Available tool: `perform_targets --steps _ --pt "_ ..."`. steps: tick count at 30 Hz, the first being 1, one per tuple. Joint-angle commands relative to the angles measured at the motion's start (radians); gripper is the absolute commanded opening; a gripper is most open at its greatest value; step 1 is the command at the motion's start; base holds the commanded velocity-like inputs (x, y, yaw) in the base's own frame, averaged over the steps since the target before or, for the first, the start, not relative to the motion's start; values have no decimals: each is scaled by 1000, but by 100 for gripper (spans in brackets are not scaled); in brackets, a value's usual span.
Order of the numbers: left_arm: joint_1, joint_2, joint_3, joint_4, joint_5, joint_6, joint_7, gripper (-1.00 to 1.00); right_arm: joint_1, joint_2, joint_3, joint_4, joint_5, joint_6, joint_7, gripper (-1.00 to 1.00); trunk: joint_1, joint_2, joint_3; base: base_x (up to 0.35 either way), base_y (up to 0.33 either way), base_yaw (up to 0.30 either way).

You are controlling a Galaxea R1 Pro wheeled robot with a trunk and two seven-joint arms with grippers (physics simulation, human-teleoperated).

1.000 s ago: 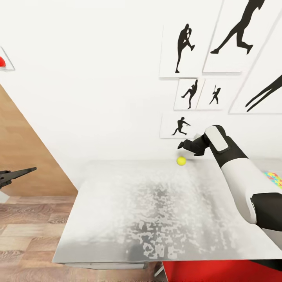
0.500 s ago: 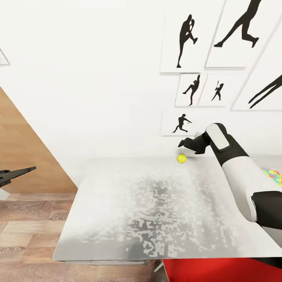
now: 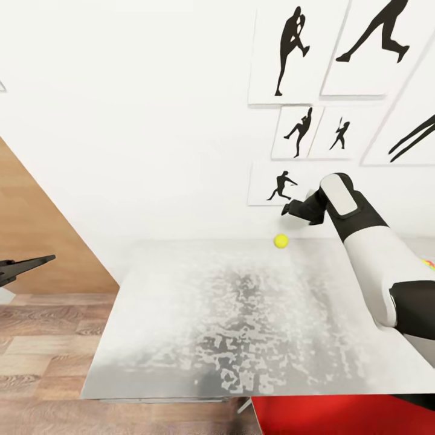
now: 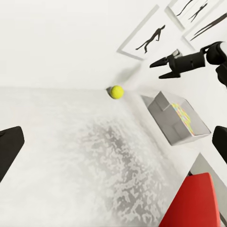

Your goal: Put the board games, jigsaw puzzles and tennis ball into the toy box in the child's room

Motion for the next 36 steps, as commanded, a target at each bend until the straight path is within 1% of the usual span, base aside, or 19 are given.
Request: perform_targets --steps 1,8,17,22,23,27,30,36 --pt "-1 1 0 -2 -1 11 -4 100 -4 0 6 0 -11 1 -18 100 1 -2 -3 0 0 0" --pt "-1 0 0 -9 -1 12 -4 100 -7 -2 9 1 -11 1 -31 100 1 -2 -15 0 0 0" --pt "-1 1 2 -11 0 13 -4 100 -10 8 10 0 -9 1 -35 100 1 -2 -30 0 0 0" --pt "-2 3 3 -11 -1 13 -4 100 -11 4 10 -2 -3 1 -35 100 1 -2 -38 0 0 0" --pt "-2 3 3 -11 -1 13 -4 100 -12 3 9 -2 6 1 -36 100 1 -2 -40 0 0 0" --pt "-2 3 3 -11 -1 13 -4 100 -16 3 8 -3 70 1 -33 100 1 -2 -47 0 0 0" --pt "-2 3 2 -11 -1 13 -4 100 -17 5 7 -3 100 1 -32 100 1 -2 -52 0 0 0" --pt "-2 3 2 -11 -1 12 -4 100 -18 6 7 -3 114 1 -33 100 1 -2 -61 0 0 0"
